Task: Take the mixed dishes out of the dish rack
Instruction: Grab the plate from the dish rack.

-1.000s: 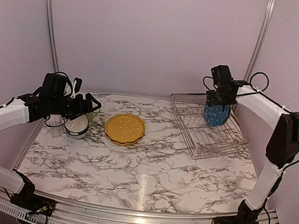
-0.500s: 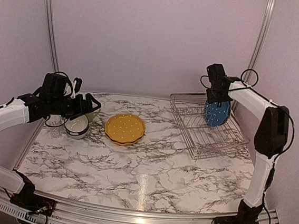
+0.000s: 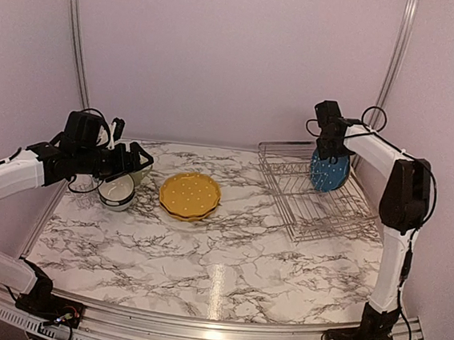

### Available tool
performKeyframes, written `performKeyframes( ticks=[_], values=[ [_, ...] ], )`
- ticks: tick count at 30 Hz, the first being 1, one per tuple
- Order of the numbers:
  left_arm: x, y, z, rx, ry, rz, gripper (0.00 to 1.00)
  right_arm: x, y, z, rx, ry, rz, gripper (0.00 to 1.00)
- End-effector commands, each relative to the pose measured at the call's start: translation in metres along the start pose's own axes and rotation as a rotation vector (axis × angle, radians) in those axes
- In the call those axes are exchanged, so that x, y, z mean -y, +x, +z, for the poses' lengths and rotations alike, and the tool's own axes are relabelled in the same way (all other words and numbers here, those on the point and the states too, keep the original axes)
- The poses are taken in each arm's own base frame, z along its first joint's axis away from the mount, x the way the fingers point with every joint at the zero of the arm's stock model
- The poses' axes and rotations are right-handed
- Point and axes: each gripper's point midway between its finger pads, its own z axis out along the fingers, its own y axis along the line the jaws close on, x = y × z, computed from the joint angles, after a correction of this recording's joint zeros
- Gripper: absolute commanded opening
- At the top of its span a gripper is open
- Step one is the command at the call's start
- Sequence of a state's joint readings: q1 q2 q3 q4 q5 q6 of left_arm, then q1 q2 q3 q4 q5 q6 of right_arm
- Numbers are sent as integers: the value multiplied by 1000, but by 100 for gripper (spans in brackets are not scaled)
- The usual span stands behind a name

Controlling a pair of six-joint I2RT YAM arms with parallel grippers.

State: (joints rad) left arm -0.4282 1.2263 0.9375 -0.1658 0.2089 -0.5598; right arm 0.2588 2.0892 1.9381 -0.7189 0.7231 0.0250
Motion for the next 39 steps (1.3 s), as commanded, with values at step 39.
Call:
performKeyframes(
  ticks=[39],
  values=[
    [0, 1, 5, -31, -14, 18, 91, -36, -21, -10, 79, -331, 58, 50]
  ],
)
